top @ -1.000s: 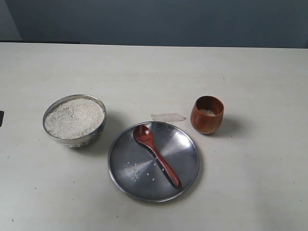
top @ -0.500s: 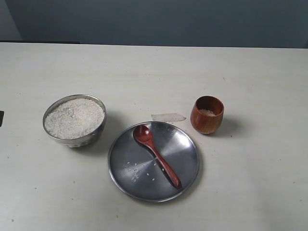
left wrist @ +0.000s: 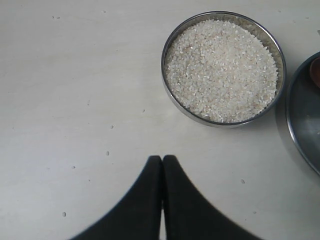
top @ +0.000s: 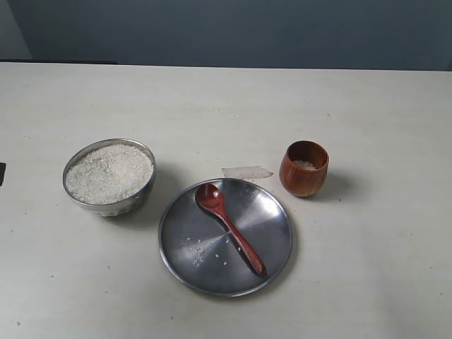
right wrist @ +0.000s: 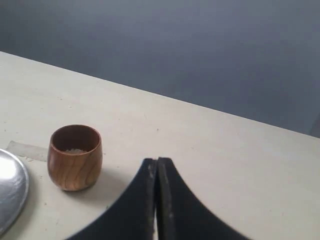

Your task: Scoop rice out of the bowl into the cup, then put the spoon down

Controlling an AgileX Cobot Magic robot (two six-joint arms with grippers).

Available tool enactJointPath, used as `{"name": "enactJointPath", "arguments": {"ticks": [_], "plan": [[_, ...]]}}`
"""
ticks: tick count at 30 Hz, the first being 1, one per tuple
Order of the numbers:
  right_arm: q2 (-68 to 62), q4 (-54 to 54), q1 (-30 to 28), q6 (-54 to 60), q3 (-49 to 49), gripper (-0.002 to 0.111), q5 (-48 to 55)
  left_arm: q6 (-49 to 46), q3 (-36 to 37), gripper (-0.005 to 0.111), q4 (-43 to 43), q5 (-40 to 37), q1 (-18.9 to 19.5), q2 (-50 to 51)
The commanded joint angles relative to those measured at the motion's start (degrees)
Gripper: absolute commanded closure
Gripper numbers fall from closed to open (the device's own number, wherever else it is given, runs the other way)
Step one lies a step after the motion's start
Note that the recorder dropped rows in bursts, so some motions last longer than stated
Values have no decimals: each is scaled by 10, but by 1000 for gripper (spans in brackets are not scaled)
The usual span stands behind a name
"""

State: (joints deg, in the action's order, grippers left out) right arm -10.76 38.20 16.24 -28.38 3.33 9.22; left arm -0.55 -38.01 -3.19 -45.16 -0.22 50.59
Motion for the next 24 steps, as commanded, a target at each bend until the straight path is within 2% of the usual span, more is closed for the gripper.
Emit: {"name": "enactJointPath", "arguments": {"ticks": [1,5,13,24], "plan": [[3,-4,-3,-1,-2,109,3,0,-2,106,-2,3,-5,1],[3,-4,-3,-1,-2,109,5,0,-2,106,-2,3,-5,1],[3,-4,-84,-1,-2,109,3,0,-2,106,-2,3,-5,1],[3,-2,-105,-1,-2,109,4,0,-2,106,-2,3,-5,1]]}}
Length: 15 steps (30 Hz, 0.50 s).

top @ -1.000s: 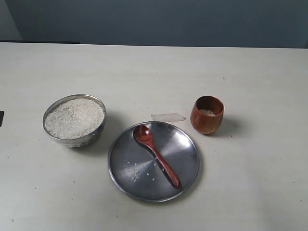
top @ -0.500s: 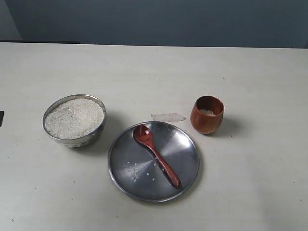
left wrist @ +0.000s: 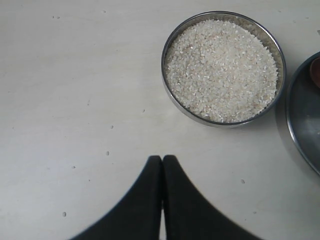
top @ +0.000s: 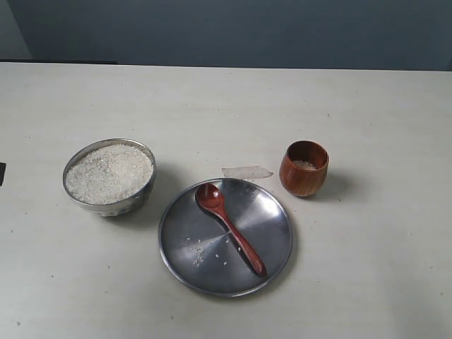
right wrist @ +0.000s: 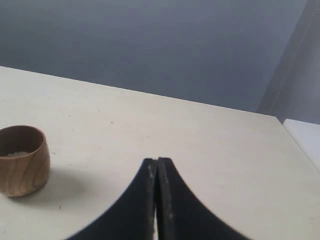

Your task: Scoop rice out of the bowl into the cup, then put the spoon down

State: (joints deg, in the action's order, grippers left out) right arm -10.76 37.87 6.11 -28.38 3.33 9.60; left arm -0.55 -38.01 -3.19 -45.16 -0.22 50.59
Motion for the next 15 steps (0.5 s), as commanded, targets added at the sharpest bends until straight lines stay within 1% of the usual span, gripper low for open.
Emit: {"name": "enactJointPath", "arguments": {"ticks": [1,12,15], "plan": [[3,1,-5,-1,-2,109,1,0,-2,106,-2,3,-5,1],[101,0,-8,-1,-2,109,2,0,-2,106,-2,3,-5,1],[108,-1,-8,-1,-2,109,2,0,-2,106,-2,3,-5,1]]}}
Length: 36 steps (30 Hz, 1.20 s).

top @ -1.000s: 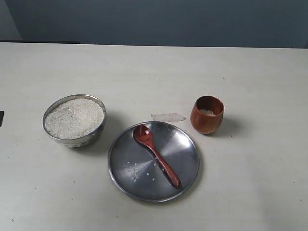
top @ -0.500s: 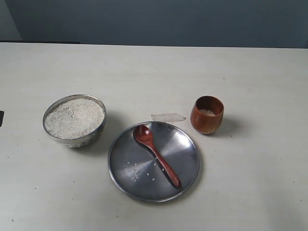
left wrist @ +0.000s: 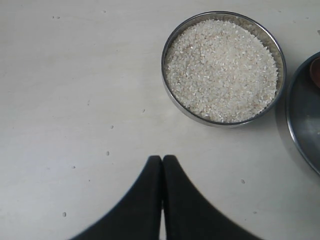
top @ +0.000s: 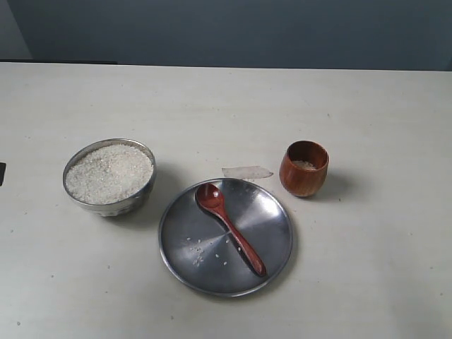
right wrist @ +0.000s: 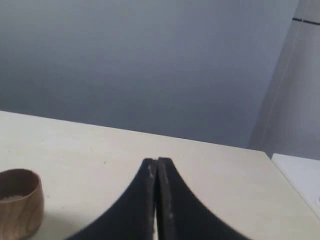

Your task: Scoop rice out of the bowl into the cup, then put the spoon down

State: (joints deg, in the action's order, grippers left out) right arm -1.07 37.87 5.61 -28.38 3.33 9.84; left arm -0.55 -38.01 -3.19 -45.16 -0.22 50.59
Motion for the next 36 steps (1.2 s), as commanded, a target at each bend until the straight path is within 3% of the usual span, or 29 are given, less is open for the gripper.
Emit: {"name": "enactJointPath", "arguments": {"ticks": [1,36], "plan": [[11,-1,-3,-1,-2,109,-2,0,-2,106,-2,3,-5,1],[11,-35,-3,-1,-33,109,-23,0,-2,106,-2,4,-5,1]]}}
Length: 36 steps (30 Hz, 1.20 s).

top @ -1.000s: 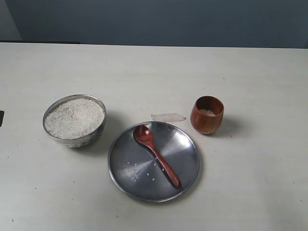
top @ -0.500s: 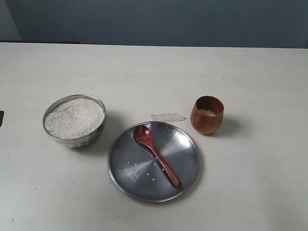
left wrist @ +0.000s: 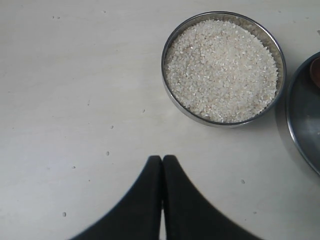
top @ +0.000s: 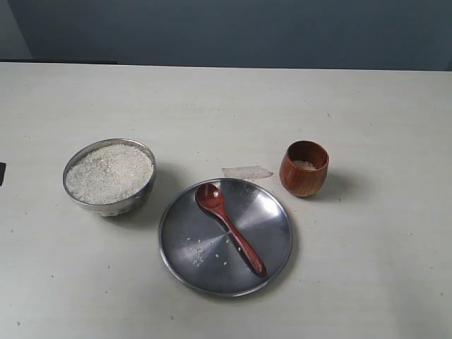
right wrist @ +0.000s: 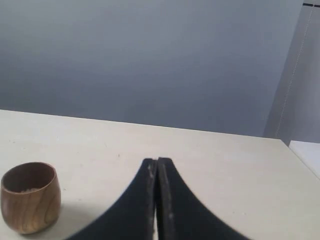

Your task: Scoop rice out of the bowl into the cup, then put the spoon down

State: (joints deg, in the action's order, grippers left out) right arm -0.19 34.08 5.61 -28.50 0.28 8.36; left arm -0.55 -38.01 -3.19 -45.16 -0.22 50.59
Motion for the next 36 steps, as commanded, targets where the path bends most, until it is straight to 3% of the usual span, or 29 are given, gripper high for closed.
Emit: {"name": "enactJointPath", "arguments": {"ticks": [1,19,28,36], "plan": [[2,3,-3,0,-3,109,-10,0,-2,106,-2,4,-5,1],[2,3,-3,0,21,109,-98,0,-2,106,-2,4,-5,1],[2,-87,-3,5,64,109,30,0,-2,106,-2,4,-5,1],[2,-233,-3,198,64,109,65,0,-2,106,-2,4,-5,1]]}}
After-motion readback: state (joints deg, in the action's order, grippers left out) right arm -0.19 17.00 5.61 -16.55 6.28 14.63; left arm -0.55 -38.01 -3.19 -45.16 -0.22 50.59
